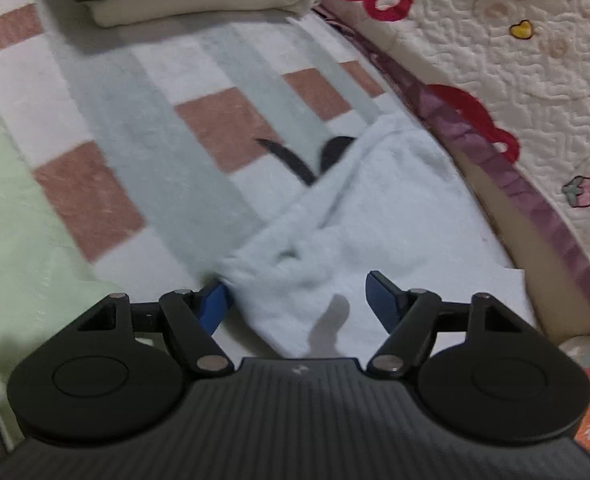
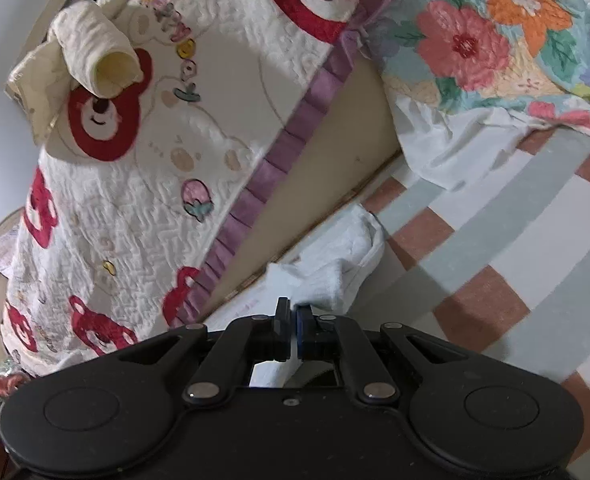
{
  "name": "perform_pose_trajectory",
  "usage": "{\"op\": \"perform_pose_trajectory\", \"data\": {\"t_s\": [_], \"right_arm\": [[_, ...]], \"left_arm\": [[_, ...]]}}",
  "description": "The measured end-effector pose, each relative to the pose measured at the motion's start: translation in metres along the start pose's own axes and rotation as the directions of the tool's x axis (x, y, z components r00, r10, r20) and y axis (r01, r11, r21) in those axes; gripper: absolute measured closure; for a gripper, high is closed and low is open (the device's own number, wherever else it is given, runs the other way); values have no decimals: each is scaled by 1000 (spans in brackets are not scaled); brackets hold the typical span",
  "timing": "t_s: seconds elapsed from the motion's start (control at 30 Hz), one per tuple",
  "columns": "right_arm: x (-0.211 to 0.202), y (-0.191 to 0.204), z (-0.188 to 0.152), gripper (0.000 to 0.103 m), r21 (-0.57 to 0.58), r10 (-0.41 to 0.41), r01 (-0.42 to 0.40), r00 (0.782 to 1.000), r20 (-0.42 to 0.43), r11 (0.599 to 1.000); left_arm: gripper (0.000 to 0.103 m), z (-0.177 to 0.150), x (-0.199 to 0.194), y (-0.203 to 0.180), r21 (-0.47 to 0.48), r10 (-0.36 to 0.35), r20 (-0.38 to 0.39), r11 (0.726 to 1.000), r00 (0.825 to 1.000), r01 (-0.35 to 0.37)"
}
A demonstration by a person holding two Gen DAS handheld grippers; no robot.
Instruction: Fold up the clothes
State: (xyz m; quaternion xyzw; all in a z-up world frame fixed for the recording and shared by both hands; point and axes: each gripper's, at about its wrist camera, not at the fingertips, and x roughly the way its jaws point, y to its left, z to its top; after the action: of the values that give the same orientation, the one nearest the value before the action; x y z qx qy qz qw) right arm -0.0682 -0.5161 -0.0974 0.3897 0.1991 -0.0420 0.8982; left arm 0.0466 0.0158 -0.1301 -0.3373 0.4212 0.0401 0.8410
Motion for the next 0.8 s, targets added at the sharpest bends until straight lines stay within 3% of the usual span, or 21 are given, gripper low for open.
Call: {"op": "perform_pose_trajectory", "data": {"t_s": [0.07, 0.13, 0.17, 0.23, 0.27, 0.3, 0.4, 0.5, 0.57, 0.63, 0.67, 0.8], "right_arm": [[1, -7, -8, 98, 1, -22, 22, 1000, -15, 1000], [1, -15, -16, 98, 10, -46, 46, 999, -22, 999], [1, -20, -19, 98, 23, -57, 57, 998, -27, 998], [1, -30, -26, 98, 43, -91, 92, 995, -38, 995], [3, -32, -29, 98, 15, -125, 126, 991, -50, 992], [7, -31, -31, 98, -37, -171, 169, 983, -65, 985], [12, -30, -36, 97, -131, -251, 238, 964, -90, 962], [13, -33, -39, 92, -137, -266, 253, 960, -92, 958], [13, -41, -40, 91, -94, -254, 245, 962, -101, 965], [16, -50, -41, 81, -34, -238, 235, 964, -121, 971], [17, -54, -42, 72, -5, -230, 231, 964, -131, 973], [27, -68, -43, 67, 85, -165, 176, 978, -123, 981]], "left_arm": [[38, 0, -2, -1, 19, 2, 3, 1000, 1000, -2], [56, -3, -4, -10, 121, 58, 45, 991, 997, -63], [81, -6, -3, -18, 216, 87, 74, 971, 993, -101], [89, -10, -1, -31, 379, 123, 116, 912, 986, -159], [89, -11, -2, -37, 410, 123, 121, 898, 985, -162], [89, -12, -2, -42, 439, 122, 125, 883, 985, -165], [89, -12, -6, -43, 442, 119, 123, 882, 985, -162], [86, 0, -2, -26, 333, 120, 69, 933, 990, -136], [85, 5, 2, -17, 290, 100, 20, 952, 995, -101], [75, 10, 4, -15, 302, 79, -24, 951, 997, -68], [65, 13, 6, -13, 288, 58, -43, 957, 997, -43], [36, 15, 13, -10, 228, -43, -74, 972, 996, 59]]}}
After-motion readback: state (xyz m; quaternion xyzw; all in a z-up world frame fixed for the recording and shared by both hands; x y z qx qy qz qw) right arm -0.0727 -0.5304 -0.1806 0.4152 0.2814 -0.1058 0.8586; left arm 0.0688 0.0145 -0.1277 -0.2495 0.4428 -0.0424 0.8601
